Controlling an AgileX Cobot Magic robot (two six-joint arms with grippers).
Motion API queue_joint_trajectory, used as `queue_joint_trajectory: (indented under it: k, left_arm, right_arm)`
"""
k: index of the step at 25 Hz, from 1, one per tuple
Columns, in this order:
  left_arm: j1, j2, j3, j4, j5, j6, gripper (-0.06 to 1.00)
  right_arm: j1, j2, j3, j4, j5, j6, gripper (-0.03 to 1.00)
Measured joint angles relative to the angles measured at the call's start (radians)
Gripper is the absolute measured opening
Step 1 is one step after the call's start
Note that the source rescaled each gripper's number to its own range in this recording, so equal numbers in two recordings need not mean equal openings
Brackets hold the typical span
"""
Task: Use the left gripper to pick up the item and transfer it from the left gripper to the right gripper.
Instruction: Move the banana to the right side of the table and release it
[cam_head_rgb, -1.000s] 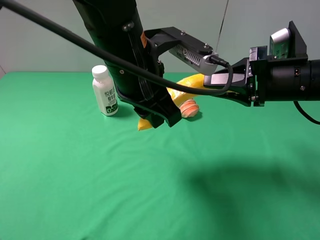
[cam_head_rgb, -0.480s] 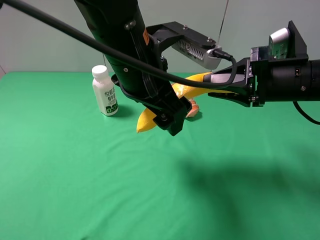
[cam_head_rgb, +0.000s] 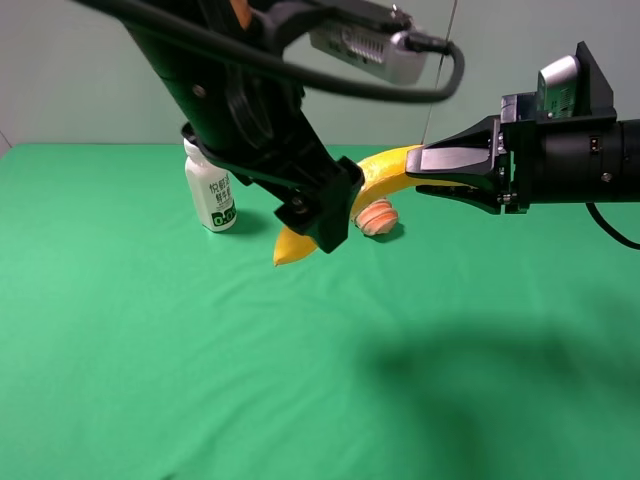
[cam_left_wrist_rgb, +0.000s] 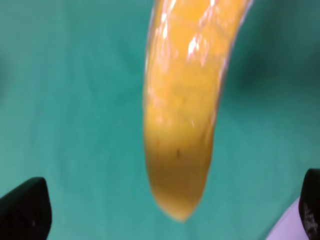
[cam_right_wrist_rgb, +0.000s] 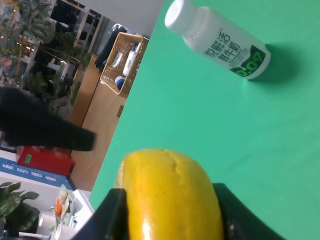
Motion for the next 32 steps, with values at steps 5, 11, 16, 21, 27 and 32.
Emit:
queue_joint_trajectory:
  k: [5,11,16,21,27,32]
  left_arm:
    - [0.000,-0.094,0.000,0.057,0.060,-0.044,1.00]
    - [0.000,-0.208,0.000,0.142,0.162,-0.098,1.00]
    - [0.000,-0.335,0.016,0.168,0.192,-0.137,0.99]
    - [0.000,-0.489,0.136,0.182,0.193,-0.189,0.99]
    - [0.000,-0.725,0.306,0.182,0.194,-0.228,0.99]
    - [0.000,-0.895,0.398,0.182,0.194,-0.235,0.99]
  right_arm:
    - [0.000,0.000,0.000,-0.011,0.000,0.000,0.00]
    - [0.000,0.000,0.000,-0.021,-0.014,0.000,0.00]
    - [0.000,0.000,0.000,-0.026,-0.016,0.000,0.00]
    - [0.000,0.000,0.000,-0.026,-0.017,0.000,0.00]
    - [0.000,0.000,0.000,-0.032,-0.017,0.004,0.00]
    - [0.000,0.000,0.000,-0.033,-0.017,0.008,0.00]
